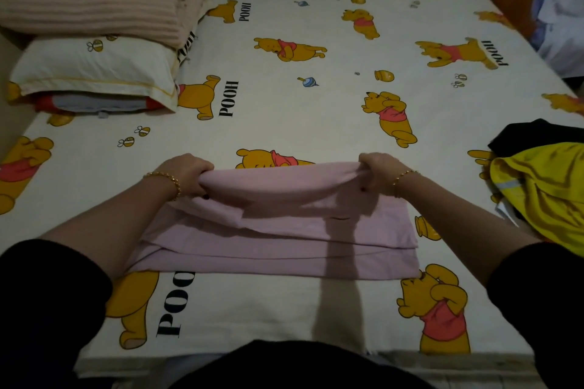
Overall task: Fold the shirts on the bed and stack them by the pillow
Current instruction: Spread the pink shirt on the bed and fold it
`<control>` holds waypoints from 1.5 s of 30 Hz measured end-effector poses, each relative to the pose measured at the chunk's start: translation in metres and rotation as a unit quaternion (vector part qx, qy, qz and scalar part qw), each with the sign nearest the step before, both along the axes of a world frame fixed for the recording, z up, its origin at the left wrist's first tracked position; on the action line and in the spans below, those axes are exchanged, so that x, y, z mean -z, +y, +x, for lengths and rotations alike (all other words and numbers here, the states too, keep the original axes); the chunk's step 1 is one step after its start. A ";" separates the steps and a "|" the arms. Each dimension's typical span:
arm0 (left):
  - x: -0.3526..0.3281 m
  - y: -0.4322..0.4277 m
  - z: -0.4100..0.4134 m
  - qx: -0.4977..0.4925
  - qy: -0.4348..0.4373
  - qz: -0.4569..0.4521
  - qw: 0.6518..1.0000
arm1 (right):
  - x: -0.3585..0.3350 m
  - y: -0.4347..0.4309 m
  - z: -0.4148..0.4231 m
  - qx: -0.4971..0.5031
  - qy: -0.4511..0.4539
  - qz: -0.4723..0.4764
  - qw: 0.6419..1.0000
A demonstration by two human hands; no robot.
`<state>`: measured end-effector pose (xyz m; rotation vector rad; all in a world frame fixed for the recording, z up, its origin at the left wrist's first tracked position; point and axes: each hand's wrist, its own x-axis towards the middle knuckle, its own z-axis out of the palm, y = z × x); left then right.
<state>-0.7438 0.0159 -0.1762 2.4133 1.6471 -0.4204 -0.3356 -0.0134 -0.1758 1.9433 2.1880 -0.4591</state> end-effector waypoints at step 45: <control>0.116 -0.031 0.067 -0.265 -0.170 0.048 0.948 | 0.102 -0.032 0.034 0.277 0.007 -0.019 0.961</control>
